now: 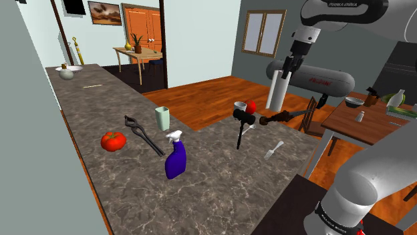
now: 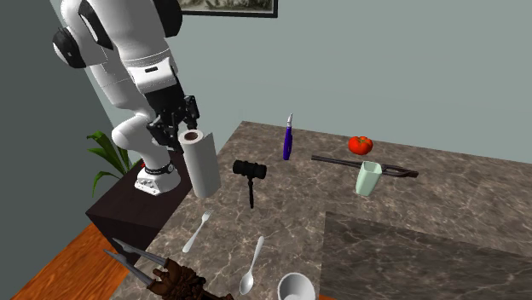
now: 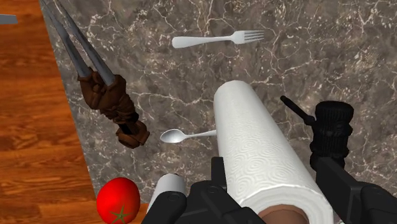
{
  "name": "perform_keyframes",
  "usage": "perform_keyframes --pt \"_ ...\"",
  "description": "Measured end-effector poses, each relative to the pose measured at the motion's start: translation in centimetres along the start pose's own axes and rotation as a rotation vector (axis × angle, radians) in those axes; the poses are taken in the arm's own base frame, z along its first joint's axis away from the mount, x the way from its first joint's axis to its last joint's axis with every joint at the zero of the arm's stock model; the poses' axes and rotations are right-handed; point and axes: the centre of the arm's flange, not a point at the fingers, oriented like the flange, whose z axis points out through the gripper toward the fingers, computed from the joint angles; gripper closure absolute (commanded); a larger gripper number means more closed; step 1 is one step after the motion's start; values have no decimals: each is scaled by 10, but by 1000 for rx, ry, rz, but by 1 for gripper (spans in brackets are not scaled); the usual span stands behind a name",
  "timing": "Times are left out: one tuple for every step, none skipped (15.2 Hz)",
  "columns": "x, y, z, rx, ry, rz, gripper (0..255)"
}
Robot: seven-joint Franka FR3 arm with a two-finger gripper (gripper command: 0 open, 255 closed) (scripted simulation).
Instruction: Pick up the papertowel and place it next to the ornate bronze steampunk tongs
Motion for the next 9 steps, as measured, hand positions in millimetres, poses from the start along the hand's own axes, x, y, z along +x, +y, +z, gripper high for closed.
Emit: perform_keyframes --pt "-1 0 6 0 0 0 255" --pt "-2 1 12 0 0 0 255" --pt "-3 2 17 0 0 0 255" --pt "-2 1 21 0 0 0 255" --pt "-3 1 26 0 0 0 255" --pt "-4 3 33 0 0 0 255" --pt "-4 3 38 0 0 0 255" --pt "-5 3 43 0 0 0 255" --pt "-5 3 49 0 0 0 255"
